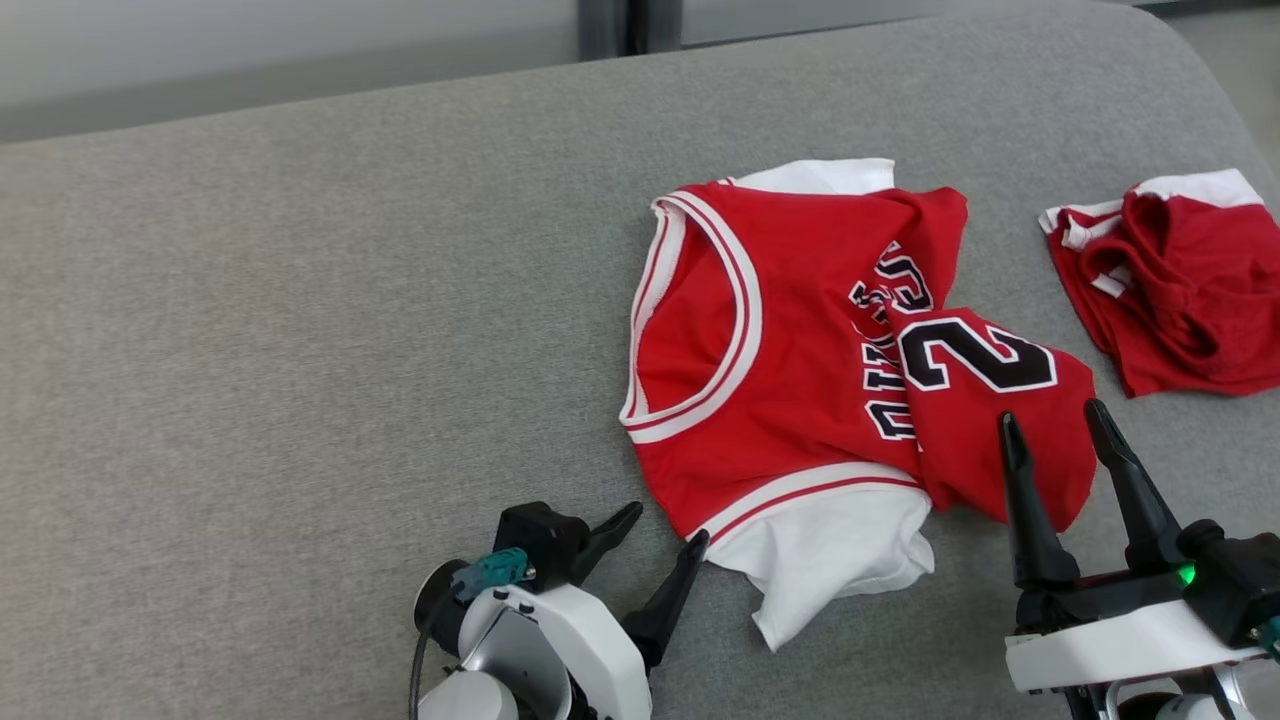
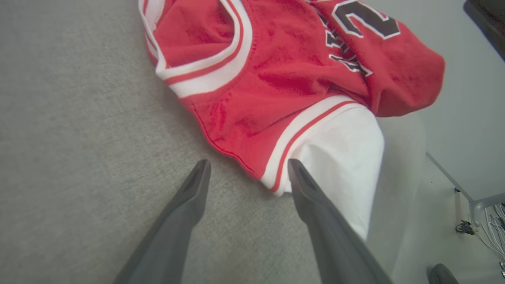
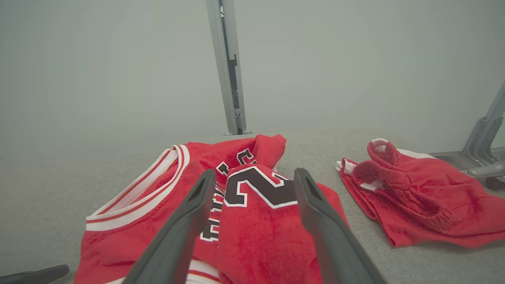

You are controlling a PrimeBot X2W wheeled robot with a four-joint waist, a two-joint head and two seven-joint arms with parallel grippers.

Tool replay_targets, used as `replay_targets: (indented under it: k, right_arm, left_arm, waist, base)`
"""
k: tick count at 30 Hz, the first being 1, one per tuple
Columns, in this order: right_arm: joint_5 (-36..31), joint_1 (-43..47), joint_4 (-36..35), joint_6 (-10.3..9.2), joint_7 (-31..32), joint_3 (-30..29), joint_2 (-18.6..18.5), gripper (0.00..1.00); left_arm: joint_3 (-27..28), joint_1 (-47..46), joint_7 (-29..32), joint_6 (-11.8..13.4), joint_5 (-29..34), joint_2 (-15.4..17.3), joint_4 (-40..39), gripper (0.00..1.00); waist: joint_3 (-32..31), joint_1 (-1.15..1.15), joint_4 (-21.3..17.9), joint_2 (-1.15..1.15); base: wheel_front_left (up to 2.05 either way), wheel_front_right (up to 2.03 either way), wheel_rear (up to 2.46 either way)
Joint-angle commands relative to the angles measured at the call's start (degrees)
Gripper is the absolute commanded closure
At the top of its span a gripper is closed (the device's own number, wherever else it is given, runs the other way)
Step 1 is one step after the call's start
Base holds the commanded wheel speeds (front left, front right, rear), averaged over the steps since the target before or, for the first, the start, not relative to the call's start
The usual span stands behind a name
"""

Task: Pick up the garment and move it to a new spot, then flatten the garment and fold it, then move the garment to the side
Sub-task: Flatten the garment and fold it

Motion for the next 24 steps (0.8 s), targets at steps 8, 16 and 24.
replay_targets:
  k: [8, 16, 24]
  right_arm:
    - [1.0, -1.9, 2.2, 0.01, -2.4, -0.5, 0.0, 0.0]
    - [0.4, -2.5, 3.5, 0.01, -3.1, -1.3, 0.2, 0.0]
    - [0.0, -2.3, 3.5, 0.01, -2.8, -2.6, 0.2, 0.0]
  left_arm:
    - [0.7, -2.2, 3.3, -1.2, -5.3, 0.1, 4.2, 0.0]
    - [1.3, -2.5, 7.2, -2.5, -9.2, 3.5, 2.1, 1.0]
    - [7.0, 0.6, 5.7, 0.7, -10.9, 7.9, -8.7, 1.0]
  waist:
    - [4.8, 0.0, -5.0, 0.0]
    - [4.2, 0.0, -3.1, 0.0]
    - [1.9, 0.0, 1.1, 0.0]
  base:
    - [0.0, 0.0, 0.0]
    - [0.0, 0.0, 0.0]
    - [0.0, 0.0, 0.0]
